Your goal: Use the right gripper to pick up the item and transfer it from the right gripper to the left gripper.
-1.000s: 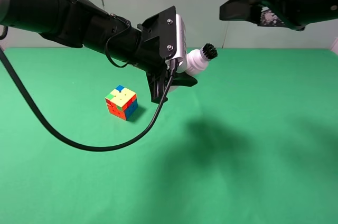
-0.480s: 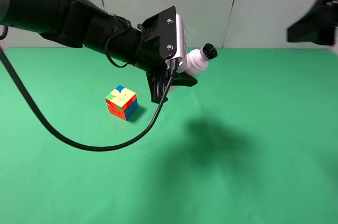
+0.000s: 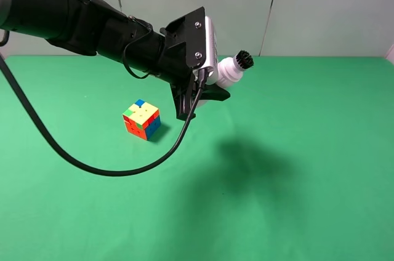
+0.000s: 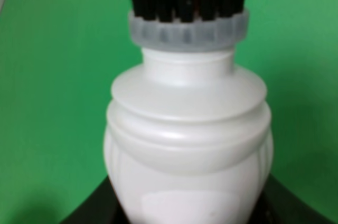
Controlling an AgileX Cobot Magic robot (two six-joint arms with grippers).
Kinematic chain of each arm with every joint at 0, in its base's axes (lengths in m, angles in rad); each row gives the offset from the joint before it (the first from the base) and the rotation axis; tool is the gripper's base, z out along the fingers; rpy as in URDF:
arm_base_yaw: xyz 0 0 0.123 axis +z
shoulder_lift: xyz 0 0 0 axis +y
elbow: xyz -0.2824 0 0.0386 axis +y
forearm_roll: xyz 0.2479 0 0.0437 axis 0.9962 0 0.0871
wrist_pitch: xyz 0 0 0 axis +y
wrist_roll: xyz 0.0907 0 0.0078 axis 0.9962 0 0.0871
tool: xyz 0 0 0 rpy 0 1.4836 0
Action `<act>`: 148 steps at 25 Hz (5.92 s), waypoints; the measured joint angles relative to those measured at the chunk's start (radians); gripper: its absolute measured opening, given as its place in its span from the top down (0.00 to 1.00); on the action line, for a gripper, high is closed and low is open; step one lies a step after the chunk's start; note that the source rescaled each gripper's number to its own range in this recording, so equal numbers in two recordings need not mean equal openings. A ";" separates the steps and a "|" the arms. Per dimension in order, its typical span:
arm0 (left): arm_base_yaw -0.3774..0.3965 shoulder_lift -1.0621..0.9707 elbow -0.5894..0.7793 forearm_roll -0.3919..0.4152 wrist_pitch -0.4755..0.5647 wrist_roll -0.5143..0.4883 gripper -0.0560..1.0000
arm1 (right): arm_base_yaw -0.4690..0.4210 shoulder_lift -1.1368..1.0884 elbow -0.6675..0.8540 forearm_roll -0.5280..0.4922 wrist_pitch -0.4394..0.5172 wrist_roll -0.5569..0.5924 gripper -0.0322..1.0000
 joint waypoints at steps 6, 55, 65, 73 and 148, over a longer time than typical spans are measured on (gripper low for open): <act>0.000 0.000 0.000 0.000 0.000 -0.001 0.95 | 0.000 -0.147 0.077 -0.026 0.044 0.001 0.00; 0.000 0.000 0.000 -0.002 0.008 -0.001 0.95 | -0.386 -0.361 0.186 -0.027 0.095 0.038 0.00; 0.000 0.000 0.000 -0.004 0.015 -0.001 0.95 | -0.407 -0.378 0.201 -0.027 0.118 0.034 0.00; 0.000 0.000 0.000 -0.004 0.024 -0.011 0.95 | -0.407 -0.378 0.201 -0.027 0.118 0.033 0.00; 0.446 -0.096 0.204 1.071 -0.208 -1.893 0.95 | -0.407 -0.378 0.201 -0.027 0.118 0.030 0.00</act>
